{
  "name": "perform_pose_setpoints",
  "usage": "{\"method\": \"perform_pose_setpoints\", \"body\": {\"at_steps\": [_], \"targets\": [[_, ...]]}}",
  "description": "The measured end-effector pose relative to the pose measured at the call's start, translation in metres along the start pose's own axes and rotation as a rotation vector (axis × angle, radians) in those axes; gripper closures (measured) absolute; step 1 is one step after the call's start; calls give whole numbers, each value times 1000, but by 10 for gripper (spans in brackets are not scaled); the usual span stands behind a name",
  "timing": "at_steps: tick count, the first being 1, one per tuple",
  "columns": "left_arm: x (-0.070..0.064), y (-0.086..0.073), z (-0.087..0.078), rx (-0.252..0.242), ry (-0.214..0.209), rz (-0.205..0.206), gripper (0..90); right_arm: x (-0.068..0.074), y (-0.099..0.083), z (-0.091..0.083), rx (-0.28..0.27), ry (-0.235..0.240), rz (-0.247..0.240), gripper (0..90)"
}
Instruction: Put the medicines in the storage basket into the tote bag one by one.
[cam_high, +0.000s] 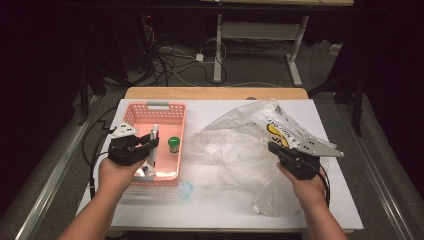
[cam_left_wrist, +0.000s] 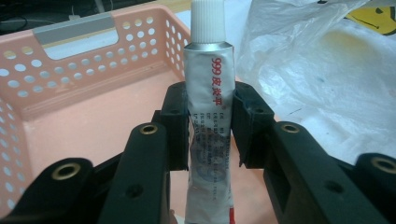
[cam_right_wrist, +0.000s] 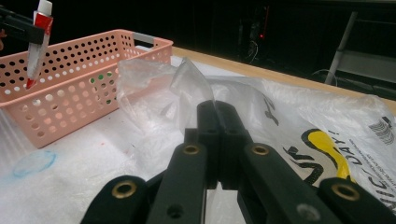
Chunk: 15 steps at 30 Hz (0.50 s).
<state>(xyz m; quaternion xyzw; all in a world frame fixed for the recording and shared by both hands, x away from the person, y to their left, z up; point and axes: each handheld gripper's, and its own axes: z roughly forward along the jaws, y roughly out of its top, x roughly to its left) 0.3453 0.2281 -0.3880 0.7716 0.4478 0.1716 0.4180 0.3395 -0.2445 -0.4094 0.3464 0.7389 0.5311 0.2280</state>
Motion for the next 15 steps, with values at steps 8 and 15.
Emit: {"method": "perform_pose_setpoints", "body": {"at_steps": [8,15], "targets": [[-15,11,-1,-13,-21,25,670,1,0,0,-2,3,-2,900],[-33,20,-1,-19,-42,62,670,1,1,0,-5,7,-3,900]]}}
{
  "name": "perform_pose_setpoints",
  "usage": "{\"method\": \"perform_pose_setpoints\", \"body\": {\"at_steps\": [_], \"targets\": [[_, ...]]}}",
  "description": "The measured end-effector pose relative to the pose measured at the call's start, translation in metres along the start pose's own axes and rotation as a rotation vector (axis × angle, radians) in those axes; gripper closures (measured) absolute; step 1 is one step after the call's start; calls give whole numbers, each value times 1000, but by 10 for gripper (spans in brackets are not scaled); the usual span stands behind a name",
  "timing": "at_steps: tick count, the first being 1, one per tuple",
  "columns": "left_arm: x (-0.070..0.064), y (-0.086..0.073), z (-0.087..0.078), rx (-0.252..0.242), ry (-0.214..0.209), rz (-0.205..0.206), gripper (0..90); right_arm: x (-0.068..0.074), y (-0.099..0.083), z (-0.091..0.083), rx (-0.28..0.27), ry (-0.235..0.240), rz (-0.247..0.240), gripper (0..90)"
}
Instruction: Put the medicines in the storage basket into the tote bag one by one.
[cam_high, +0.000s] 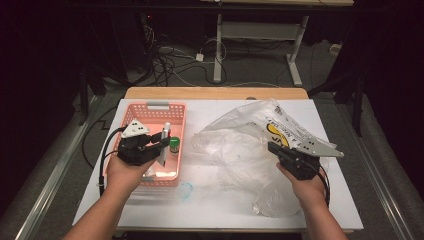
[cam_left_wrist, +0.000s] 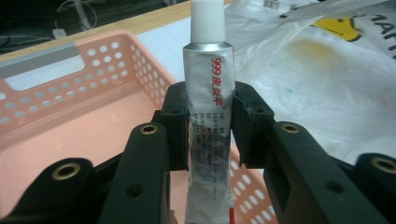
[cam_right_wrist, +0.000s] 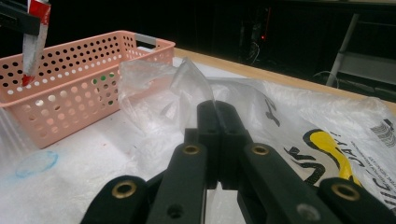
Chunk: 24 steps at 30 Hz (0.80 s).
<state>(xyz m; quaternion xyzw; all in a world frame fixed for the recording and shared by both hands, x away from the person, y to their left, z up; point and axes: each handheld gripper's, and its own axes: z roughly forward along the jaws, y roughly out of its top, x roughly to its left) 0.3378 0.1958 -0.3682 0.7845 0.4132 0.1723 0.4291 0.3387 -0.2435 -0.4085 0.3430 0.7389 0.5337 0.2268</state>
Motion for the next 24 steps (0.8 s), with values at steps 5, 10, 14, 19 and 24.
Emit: {"method": "perform_pose_setpoints", "body": {"at_steps": [5,10,14,19,24], "targets": [[-11,8,1,-10,-21,15,670,0,0,0,-1,0,0,900],[-22,16,4,-24,-55,29,670,0,1,-1,-4,2,0,900],[-31,19,9,-27,-80,41,670,0,1,-2,-9,2,-1,900],[-38,21,18,-25,-107,40,670,0,1,-1,-10,3,4,900],[-48,21,29,-14,-130,61,670,1,1,-1,-11,6,5,900]]}}
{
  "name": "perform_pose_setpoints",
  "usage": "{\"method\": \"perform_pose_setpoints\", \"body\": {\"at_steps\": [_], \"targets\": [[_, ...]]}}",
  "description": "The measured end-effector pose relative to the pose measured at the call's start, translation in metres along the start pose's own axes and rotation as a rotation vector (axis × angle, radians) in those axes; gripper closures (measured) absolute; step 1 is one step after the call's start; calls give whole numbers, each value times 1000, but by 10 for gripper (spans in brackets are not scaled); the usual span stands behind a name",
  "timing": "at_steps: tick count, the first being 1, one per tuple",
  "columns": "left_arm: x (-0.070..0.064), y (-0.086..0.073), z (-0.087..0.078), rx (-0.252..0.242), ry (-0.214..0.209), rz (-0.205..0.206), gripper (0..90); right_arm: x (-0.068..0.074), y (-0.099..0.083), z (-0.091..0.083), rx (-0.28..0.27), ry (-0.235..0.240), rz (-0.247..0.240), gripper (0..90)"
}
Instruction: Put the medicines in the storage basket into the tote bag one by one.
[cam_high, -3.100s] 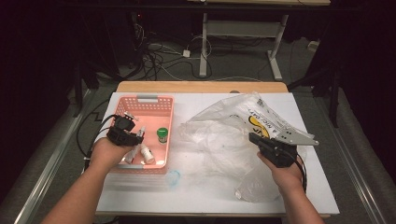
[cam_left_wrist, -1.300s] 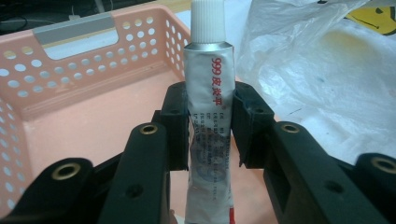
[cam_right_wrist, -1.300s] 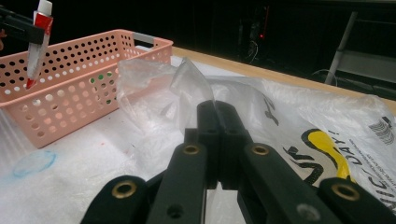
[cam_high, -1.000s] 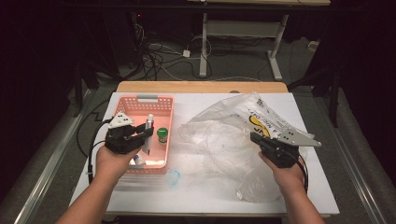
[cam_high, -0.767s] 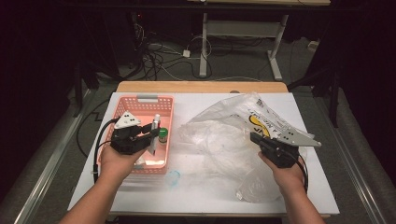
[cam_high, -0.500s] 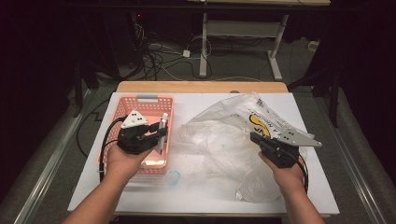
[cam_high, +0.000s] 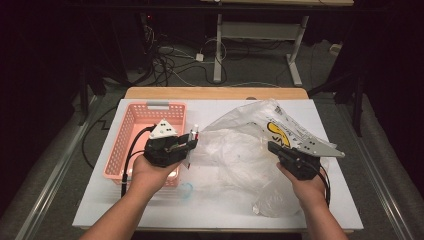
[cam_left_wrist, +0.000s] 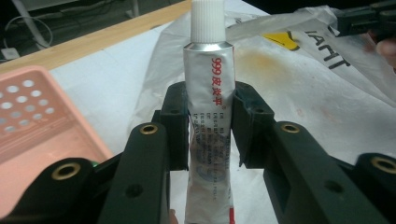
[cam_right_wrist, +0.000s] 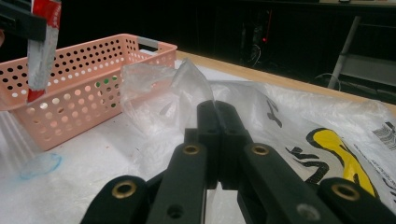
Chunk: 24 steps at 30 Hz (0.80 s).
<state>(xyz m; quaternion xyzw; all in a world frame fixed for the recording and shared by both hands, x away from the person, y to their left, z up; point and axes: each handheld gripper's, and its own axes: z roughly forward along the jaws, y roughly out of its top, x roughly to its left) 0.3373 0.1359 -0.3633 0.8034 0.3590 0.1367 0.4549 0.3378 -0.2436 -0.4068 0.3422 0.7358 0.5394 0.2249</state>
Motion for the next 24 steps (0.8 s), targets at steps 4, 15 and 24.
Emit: {"method": "perform_pose_setpoints", "body": {"at_steps": [4,15,24], "targets": [[-6,-3,10,14,-29,5,669,-1,0,-1,0,0,-1,900],[-23,-9,36,44,-74,25,669,0,1,-2,-3,4,-3,900],[-33,-12,50,61,-98,37,669,3,1,-1,-1,8,-8,900]]}}
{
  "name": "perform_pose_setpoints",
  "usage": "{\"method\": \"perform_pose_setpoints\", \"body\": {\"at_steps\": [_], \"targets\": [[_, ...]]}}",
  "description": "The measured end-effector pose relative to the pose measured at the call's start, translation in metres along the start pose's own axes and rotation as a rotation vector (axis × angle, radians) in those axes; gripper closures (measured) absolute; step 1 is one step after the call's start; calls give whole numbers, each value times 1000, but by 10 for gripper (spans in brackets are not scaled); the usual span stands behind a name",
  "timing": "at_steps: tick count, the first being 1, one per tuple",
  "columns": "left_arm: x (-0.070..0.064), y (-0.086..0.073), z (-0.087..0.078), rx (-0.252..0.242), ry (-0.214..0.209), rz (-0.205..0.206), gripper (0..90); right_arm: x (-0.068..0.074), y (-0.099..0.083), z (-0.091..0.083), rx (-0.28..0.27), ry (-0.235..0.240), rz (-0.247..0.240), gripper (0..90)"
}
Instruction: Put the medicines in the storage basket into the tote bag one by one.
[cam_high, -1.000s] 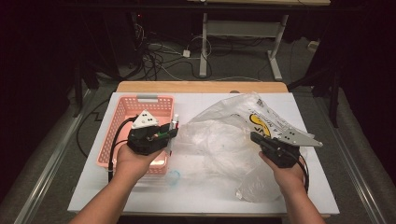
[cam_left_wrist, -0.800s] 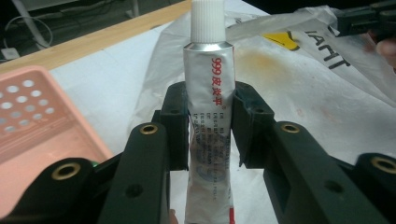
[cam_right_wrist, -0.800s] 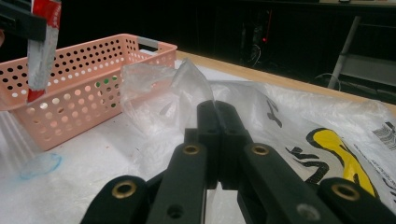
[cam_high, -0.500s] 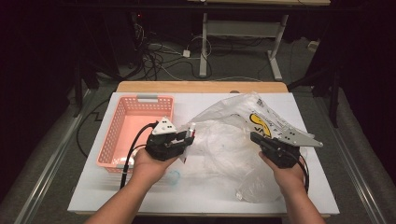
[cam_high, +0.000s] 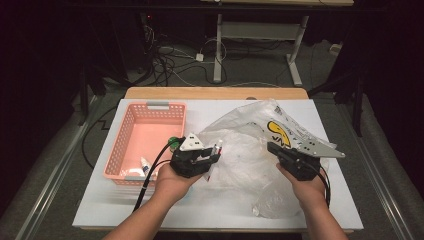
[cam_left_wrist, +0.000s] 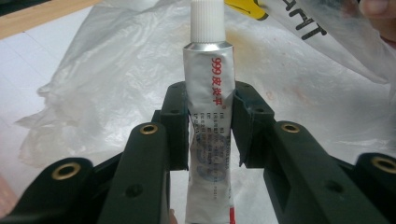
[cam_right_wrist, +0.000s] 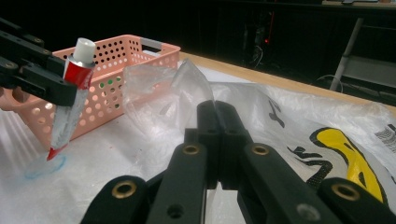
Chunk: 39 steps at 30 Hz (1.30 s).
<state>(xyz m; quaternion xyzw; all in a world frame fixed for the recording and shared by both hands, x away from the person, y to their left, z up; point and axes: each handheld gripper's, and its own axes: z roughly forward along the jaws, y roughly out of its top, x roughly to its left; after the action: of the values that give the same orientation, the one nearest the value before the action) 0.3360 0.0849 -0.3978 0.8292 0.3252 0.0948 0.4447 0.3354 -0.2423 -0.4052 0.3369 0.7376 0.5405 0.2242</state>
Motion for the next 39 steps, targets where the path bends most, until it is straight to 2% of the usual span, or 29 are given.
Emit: {"method": "perform_pose_setpoints", "body": {"at_steps": [15,32,39], "targets": [[-8,2,22,4,-26,4,668,7,3,-1,-6,12,-17,900],[-21,15,55,29,-2,58,668,13,7,1,-24,22,-19,900],[-24,19,72,33,-2,55,667,13,9,1,-36,21,-16,900]]}}
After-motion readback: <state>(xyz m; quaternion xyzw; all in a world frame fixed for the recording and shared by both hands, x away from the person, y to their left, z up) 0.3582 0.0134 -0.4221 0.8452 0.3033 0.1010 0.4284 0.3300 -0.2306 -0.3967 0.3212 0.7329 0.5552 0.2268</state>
